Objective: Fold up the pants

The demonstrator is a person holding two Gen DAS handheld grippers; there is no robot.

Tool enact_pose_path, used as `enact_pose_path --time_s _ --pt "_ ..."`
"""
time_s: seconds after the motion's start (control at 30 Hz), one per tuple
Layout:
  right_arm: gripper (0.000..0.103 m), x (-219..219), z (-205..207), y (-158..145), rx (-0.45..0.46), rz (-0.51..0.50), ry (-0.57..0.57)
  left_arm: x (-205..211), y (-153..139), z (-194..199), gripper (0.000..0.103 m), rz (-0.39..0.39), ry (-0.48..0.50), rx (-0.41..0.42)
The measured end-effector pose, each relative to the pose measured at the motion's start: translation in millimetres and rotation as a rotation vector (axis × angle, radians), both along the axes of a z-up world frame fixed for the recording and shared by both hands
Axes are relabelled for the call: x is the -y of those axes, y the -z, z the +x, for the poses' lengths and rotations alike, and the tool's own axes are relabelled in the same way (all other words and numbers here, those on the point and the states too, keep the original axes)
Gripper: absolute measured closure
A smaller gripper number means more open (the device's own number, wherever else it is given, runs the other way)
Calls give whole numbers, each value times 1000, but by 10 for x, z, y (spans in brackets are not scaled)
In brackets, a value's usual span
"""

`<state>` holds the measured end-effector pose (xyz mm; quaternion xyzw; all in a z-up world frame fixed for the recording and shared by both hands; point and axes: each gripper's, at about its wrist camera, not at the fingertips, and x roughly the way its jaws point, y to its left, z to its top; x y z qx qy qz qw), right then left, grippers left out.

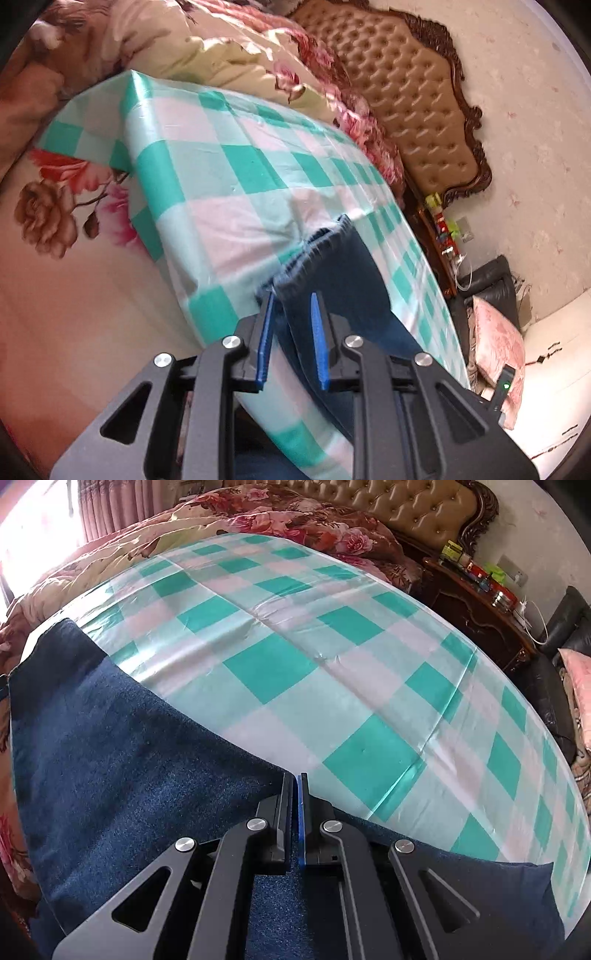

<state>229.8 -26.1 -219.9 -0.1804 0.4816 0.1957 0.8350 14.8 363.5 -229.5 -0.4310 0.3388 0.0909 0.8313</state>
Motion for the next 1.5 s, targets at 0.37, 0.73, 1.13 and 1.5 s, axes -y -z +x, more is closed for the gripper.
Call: enact_pose_path --time_s 0.37,0.73,1.13,1.5 --pt "103 -3 -15 0 20 -24 15 112 -325 166 58 329 -17 -68" --pt "101 -23 -36 7 33 -38 25 358 -286 1449 56 530 336 -208" --pt "100 -46 -71 16 58 -51 24 490 -509 1288 103 601 331 -111" --pt "99 -41 -76 14 58 -47 27 1056 24 1179 95 509 551 -140"
